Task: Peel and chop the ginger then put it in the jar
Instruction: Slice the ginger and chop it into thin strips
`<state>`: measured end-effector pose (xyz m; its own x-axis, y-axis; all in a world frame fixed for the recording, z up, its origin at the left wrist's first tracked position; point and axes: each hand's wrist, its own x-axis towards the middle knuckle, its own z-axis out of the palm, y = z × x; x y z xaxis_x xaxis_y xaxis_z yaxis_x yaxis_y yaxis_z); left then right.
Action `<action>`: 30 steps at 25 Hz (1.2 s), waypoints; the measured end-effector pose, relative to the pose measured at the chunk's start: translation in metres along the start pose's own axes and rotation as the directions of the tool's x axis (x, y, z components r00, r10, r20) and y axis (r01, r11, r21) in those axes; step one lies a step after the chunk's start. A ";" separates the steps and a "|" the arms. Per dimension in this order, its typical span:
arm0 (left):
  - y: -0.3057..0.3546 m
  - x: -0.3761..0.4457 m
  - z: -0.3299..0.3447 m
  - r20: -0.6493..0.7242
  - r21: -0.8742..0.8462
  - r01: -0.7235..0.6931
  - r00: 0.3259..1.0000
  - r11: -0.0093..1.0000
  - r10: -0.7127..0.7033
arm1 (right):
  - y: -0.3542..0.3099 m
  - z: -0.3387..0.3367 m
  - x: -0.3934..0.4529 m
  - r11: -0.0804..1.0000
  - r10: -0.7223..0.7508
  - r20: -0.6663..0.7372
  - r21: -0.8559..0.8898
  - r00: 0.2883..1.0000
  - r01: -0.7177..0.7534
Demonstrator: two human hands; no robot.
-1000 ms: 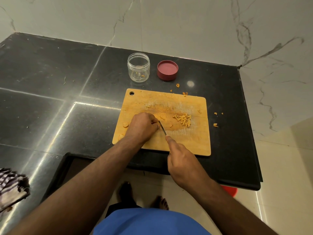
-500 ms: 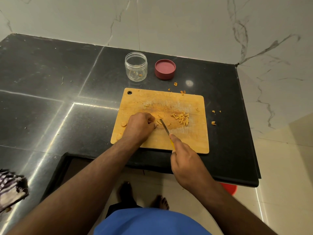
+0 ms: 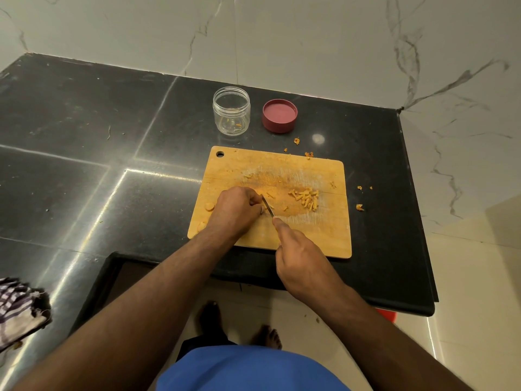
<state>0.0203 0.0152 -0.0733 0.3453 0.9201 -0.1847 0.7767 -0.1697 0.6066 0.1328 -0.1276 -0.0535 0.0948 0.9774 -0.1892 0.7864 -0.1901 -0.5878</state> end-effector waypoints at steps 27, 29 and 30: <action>-0.002 -0.002 0.001 -0.023 -0.015 -0.007 1.000 1.000 0.007 | -0.001 0.002 0.001 1.000 -0.001 0.009 -0.009 1.000 0.001; -0.003 -0.002 0.000 -0.026 -0.017 -0.003 1.000 1.000 0.003 | -0.001 0.002 -0.003 1.000 0.003 0.013 -0.005 1.000 -0.003; -0.003 -0.002 0.001 -0.027 -0.014 -0.004 1.000 1.000 0.003 | -0.001 0.002 -0.007 1.000 0.005 0.013 0.001 1.000 -0.005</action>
<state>0.0179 0.0134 -0.0752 0.3334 0.9288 -0.1618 0.7679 -0.1680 0.6182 0.1306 -0.1342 -0.0534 0.0904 0.9751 -0.2023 0.7854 -0.1947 -0.5875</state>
